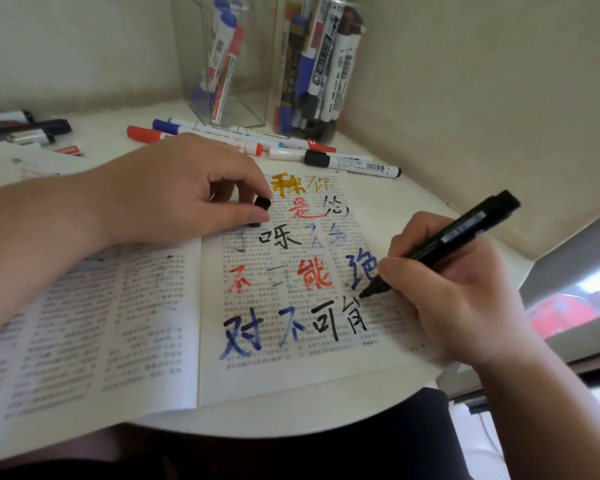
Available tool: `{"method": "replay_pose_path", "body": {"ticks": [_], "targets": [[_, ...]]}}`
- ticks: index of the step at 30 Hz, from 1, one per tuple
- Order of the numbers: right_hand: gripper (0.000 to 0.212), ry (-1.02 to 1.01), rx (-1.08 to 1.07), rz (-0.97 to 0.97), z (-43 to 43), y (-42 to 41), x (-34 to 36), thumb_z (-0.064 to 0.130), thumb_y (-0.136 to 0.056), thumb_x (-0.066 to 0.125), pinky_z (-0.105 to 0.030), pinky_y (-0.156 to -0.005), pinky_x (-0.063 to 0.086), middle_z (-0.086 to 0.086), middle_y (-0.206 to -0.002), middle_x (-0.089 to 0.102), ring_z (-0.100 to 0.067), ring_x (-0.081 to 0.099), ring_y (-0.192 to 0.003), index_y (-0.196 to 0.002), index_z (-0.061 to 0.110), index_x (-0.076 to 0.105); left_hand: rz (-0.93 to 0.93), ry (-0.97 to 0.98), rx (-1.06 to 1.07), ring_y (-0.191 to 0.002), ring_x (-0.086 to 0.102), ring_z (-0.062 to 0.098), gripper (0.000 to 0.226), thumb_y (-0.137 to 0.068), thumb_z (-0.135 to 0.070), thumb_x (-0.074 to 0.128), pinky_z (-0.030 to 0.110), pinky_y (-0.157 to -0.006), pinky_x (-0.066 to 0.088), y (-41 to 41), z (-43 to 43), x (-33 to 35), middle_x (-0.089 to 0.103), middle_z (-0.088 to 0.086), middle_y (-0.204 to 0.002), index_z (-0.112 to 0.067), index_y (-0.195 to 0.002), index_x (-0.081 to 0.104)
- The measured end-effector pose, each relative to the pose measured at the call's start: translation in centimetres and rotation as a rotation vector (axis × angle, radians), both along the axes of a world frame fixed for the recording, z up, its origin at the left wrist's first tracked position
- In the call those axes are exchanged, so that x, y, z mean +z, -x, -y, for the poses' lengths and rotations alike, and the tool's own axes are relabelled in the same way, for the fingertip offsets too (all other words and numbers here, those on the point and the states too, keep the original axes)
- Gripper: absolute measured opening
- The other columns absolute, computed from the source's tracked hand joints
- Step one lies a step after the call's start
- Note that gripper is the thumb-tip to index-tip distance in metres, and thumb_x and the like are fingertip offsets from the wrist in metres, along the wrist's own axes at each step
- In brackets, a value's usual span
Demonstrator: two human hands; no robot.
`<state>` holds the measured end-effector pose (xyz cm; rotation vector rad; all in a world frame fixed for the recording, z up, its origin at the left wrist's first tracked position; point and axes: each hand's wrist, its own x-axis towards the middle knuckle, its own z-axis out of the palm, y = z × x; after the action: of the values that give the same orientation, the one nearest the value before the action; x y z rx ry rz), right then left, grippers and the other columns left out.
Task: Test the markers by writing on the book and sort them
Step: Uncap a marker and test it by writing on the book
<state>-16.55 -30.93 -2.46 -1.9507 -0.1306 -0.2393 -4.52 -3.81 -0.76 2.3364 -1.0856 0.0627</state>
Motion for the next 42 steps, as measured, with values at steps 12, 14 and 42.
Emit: {"method": "replay_pose_path", "body": {"ticks": [12, 14, 42], "targets": [[0.023, -0.08, 0.075, -0.03, 0.1, -0.2, 0.2, 0.019, -0.067, 0.071, -0.024, -0.048, 0.034, -0.005, -0.05, 0.047, -0.014, 0.042, -0.047, -0.064, 0.002, 0.055, 0.005, 0.003, -0.01, -0.088, 0.064, 0.008, 0.027, -0.079, -0.057, 0.065, 0.028, -0.073, 0.053, -0.2, -0.1, -0.1, 0.067, -0.029, -0.097, -0.048, -0.104, 0.069], [0.022, -0.129, 0.137, -0.048, 0.3, -0.1, 0.2, 0.019, -0.066, 0.071, -0.021, -0.049, 0.034, 0.0, -0.051, 0.05, -0.011, 0.043, -0.046, -0.063, 0.003, 0.056, -0.01, 0.002, -0.004, -0.089, 0.064, 0.007, 0.029, -0.079, -0.056, 0.068, 0.03, -0.075, 0.053, -0.3, -0.1, -0.2, 0.067, -0.028, -0.097, -0.046, -0.106, 0.07], [0.009, -0.068, 0.604, -0.09, -6.3, -12.5, 9.8, 0.008, -0.064, 0.073, -0.023, -0.045, 0.025, -0.028, -0.059, 0.041, -0.018, 0.034, -0.045, -0.07, 0.012, 0.067, -0.111, 0.054, 0.142, -0.092, 0.057, -0.001, 0.022, -0.075, -0.05, 0.081, 0.008, -0.073, 0.039, -0.7, -0.6, 0.3, 0.064, -0.023, -0.092, -0.038, -0.087, 0.069]]}}
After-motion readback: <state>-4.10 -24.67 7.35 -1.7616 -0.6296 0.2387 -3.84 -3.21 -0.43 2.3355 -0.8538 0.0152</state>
